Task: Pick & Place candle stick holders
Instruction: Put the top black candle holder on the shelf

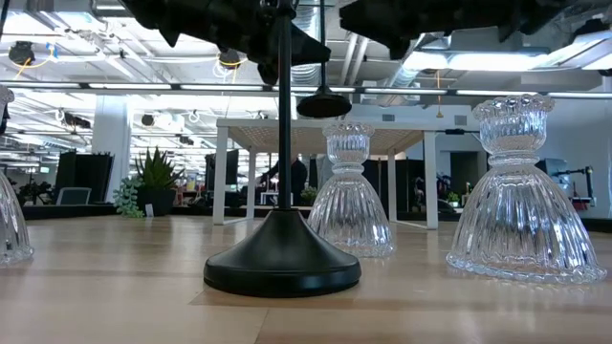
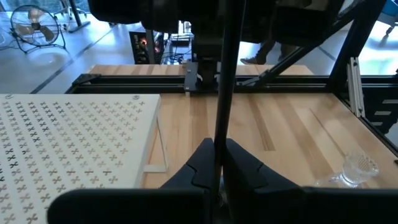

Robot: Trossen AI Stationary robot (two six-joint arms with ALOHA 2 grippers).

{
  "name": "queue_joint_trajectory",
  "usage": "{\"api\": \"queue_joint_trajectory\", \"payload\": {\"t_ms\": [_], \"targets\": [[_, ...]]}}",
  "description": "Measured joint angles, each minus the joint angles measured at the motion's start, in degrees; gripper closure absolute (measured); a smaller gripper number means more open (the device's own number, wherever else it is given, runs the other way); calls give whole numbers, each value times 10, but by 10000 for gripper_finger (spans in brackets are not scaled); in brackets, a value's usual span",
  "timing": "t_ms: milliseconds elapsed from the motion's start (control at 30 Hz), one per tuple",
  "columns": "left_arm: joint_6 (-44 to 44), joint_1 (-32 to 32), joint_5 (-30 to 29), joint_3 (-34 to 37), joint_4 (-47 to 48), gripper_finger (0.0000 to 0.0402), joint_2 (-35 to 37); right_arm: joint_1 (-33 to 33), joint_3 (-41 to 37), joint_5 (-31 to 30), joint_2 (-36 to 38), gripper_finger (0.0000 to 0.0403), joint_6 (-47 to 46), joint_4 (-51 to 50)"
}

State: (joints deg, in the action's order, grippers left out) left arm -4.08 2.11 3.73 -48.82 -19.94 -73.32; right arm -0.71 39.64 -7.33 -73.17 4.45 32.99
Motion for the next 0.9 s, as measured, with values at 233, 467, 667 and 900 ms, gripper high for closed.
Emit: {"api": "queue_joint_trajectory", "payload": {"t_ms": [233, 467, 667, 900], "targets": [[0, 0, 0, 0, -5, 389, 0, -3, 40, 0, -49, 243, 0, -1], [-1, 0, 0, 0, -5, 388, 0, -13, 67, 1, -83, 234, 0, -1], [-2, 0, 0, 0, -6, 388, 0, -15, 71, 0, -85, 278, 0, 0], [-3, 0, -1, 0, -5, 388, 1, -15, 71, 0, -85, 387, 3, 0]]}}
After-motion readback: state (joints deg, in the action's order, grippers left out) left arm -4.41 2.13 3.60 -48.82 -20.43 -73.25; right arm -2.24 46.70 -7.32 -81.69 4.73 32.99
